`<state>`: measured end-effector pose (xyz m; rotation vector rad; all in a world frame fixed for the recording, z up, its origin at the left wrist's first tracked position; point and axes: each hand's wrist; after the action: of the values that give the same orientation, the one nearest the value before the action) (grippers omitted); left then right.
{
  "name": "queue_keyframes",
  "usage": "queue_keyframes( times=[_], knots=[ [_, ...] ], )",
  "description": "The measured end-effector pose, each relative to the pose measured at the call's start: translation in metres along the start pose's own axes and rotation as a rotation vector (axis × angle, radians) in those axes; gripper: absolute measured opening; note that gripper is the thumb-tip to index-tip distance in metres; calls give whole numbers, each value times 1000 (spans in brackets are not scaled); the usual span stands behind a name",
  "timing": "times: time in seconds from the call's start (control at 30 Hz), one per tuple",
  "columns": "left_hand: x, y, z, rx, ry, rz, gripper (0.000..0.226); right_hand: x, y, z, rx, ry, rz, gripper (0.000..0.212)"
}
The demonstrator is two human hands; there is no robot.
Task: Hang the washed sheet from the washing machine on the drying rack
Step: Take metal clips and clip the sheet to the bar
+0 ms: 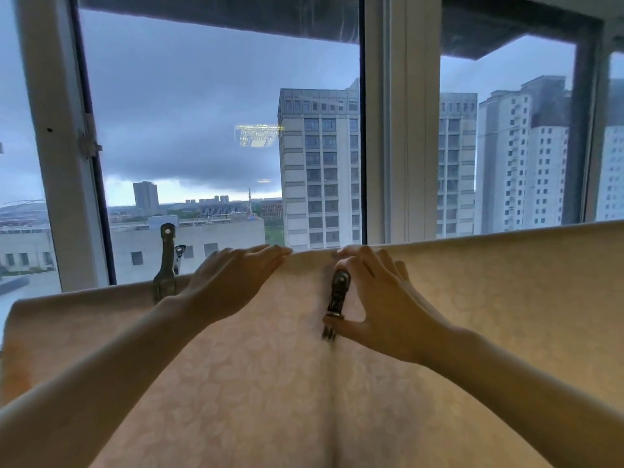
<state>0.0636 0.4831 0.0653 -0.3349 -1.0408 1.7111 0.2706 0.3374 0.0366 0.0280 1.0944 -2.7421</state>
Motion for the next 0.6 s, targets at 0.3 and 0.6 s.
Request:
queue_keyframes(
  times=[0.3, 0.6],
  knots=[
    [-21, -30, -24, 57, -30, -67, 55, -32, 12, 17, -11, 3, -28, 65],
    [-47, -66, -49, 48, -130, -154, 63, -81, 28, 44, 9, 7, -59, 69]
  ],
)
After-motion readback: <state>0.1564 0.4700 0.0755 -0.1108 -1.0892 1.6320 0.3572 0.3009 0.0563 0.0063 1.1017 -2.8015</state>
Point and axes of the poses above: each hand's wrist, its own y-axis away from the middle knuckle, its own z-axis out of the back of the hand, x = y × z, and after that the axes turned 2 degrees about y, right-handed
